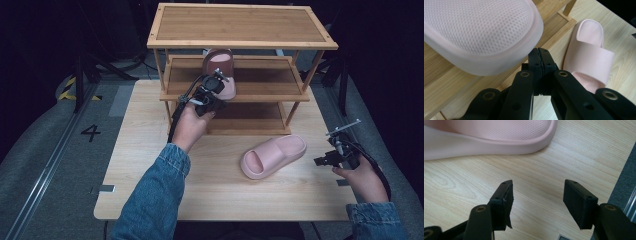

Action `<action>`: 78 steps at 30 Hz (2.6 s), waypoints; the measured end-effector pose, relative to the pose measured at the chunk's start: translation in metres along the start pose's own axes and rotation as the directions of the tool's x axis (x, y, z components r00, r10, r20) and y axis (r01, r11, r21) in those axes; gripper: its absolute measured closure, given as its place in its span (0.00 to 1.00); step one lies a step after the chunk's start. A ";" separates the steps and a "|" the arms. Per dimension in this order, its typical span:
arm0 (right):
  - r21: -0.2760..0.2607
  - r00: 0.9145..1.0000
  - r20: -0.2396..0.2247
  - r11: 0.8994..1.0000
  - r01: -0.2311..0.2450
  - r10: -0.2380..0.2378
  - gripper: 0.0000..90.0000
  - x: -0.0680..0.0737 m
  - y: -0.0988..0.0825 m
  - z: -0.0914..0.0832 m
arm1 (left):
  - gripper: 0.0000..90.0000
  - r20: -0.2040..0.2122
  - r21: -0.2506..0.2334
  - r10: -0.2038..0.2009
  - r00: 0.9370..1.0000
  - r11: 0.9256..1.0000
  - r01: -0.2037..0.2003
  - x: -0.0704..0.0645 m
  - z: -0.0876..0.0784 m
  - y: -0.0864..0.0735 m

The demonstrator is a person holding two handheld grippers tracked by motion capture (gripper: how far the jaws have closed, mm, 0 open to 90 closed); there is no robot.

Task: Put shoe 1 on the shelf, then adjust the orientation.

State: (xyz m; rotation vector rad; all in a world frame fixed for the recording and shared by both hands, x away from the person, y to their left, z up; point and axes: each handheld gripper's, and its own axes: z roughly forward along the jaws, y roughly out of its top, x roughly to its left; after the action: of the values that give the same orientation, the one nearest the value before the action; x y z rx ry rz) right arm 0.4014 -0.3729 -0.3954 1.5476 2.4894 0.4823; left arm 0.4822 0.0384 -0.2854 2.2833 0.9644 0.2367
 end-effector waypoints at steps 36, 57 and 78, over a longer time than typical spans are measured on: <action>-0.091 0.998 -0.033 0.994 0.055 -0.058 0.94 0.013 0.039 0.008 | 0.53 -0.020 0.029 -0.053 0.998 0.998 0.054 0.013 -0.054 -0.144; -0.105 0.996 -0.048 0.992 0.069 -0.075 1.00 0.009 0.078 0.037 | 0.48 -0.110 0.096 -0.110 0.988 0.988 0.120 0.039 -0.036 -0.181; -0.122 0.991 -0.009 0.984 0.128 -0.130 1.00 0.020 0.115 0.081 | 0.45 -0.091 0.101 -0.192 0.977 0.974 0.201 0.052 -0.046 -0.215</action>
State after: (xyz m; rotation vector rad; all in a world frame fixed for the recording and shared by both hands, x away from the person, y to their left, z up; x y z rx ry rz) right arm 0.5141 -0.2935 -0.4293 1.3336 2.5019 0.6158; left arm 0.3766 0.2098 -0.3873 2.2703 1.2654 0.1972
